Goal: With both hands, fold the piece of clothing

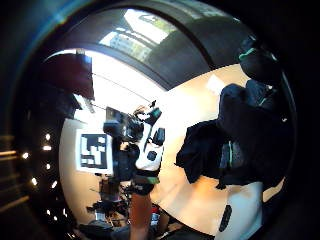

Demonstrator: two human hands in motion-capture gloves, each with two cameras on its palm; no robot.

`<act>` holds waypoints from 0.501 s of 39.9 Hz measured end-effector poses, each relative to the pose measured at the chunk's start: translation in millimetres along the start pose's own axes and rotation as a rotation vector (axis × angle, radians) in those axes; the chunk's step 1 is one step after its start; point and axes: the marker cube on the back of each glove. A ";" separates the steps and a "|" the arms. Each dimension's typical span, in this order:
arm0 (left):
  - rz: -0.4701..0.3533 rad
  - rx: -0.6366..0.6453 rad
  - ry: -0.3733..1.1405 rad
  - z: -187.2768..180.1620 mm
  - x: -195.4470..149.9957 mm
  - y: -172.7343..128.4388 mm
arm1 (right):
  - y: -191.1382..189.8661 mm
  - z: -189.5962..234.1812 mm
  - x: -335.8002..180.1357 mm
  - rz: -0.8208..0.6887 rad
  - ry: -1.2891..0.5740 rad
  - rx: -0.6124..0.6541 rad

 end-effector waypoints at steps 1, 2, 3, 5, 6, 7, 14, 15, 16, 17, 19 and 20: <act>0.012 0.025 0.021 -6.1 0.3 -1.0 | 7.7 12.4 -18.5 -0.024 -0.021 -0.046; 0.027 0.045 0.045 -10.8 0.8 -1.7 | 12.8 23.4 -33.6 -0.043 -0.036 -0.071; 0.043 0.059 0.070 -13.8 0.9 -2.6 | 15.8 33.3 -45.7 -0.057 -0.050 -0.082; 0.069 0.089 0.101 -14.7 -3.1 -7.7 | 20.1 48.5 -64.4 -0.078 -0.082 -0.083; 0.074 0.109 0.099 -14.3 -7.1 -11.1 | 23.3 50.9 -72.8 -0.092 -0.102 -0.074; 0.076 0.128 0.089 -15.0 -10.4 -13.1 | 27.9 49.7 -81.1 -0.110 -0.125 -0.060; 0.090 0.160 0.084 -25.5 -14.2 -2.6 | 74.2 86.9 -104.7 -0.169 -0.287 -0.280; 0.092 0.160 0.082 -24.3 -16.4 -2.8 | 78.3 95.2 -103.8 -0.175 -0.310 -0.330; 0.073 0.147 0.067 -22.8 -19.9 -1.5 | 81.3 102.0 -103.5 -0.189 -0.345 -0.373; 0.035 0.123 0.042 -21.1 -24.9 1.1 | 83.6 107.0 -103.9 -0.211 -0.391 -0.410; -0.043 0.075 -0.008 -17.3 -34.3 6.0 | 88.1 111.6 -104.7 -0.245 -0.494 -0.484; -0.057 0.067 -0.016 -15.7 -36.2 6.6 | 90.2 111.9 -104.1 -0.251 -0.539 -0.520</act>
